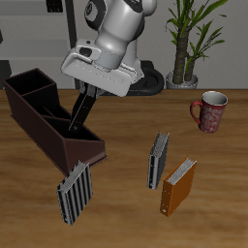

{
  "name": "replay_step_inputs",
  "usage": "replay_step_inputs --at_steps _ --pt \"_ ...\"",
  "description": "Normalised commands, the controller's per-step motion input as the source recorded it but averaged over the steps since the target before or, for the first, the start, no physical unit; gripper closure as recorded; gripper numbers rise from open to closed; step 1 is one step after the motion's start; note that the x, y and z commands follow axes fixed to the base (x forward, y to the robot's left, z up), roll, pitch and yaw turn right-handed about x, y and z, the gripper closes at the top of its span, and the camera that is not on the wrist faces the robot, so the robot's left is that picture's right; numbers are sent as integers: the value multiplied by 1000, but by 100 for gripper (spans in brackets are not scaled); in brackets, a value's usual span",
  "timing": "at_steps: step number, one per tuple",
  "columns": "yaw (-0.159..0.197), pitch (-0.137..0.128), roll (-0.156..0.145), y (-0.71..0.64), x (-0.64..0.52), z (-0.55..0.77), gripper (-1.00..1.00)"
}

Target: Place the black book into the right desk caddy's left compartment

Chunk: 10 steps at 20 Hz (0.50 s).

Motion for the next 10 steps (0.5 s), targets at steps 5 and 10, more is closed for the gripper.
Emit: replay_step_inputs --at_steps 5,10 --pt "-8 23 -15 -83 75 -176 100" --pt "-26 34 -1 -21 33 -225 100"
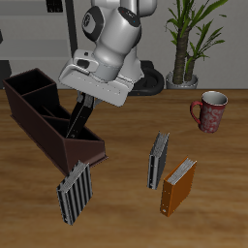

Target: Place the black book into the right desk caddy's left compartment

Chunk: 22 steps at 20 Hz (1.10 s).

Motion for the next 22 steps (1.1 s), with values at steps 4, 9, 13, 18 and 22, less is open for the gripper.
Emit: replay_step_inputs --at_steps 4,9,13,18,22 --pt "-17 29 0 -10 39 -204 100" --pt "-5 17 0 8 14 -156 100" --pt "-27 28 -31 -141 74 -151 100" --pt "-26 42 -32 -142 70 -212 100" --pt "-28 30 -16 -72 26 -157 100"
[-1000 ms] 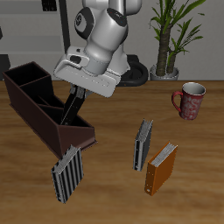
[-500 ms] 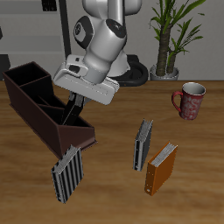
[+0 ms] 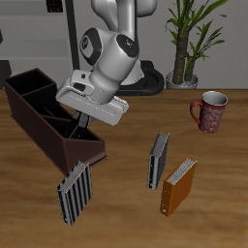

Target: Place the black book into the right desk caddy's left compartment

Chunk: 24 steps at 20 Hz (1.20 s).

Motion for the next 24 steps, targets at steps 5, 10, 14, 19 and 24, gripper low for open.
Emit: replay_step_inputs --at_steps 5,10,14,19,24 --pt "-12 37 -15 -54 88 -136 100" --pt "-35 40 -38 -88 24 -118 100" --pt "-51 42 3 -10 25 -60 -100" --pt "-9 -15 5 25 -27 85 -100" --pt "-6 -4 8 34 -7 50 -100"
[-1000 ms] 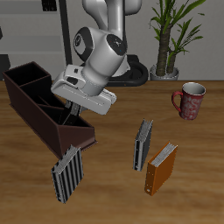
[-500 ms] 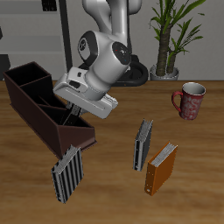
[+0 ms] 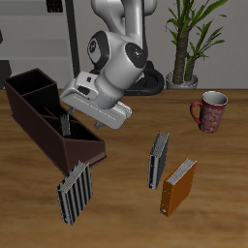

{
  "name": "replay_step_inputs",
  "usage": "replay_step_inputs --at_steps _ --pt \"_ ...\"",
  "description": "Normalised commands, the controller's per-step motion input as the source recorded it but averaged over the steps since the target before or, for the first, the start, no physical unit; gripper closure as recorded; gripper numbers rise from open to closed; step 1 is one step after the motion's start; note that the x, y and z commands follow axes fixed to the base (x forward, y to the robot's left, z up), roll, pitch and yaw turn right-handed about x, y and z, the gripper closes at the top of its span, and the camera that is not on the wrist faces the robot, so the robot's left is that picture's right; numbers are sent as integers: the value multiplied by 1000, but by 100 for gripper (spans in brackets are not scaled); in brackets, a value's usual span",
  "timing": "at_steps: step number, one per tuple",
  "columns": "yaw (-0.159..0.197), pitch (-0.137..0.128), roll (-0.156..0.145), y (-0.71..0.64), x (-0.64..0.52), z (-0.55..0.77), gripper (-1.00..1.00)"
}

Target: Place the black book into the right desk caddy's left compartment

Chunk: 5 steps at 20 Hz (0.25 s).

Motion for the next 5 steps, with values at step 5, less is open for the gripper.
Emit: replay_step_inputs --at_steps 5 --pt "-4 -21 9 30 -44 153 -100"
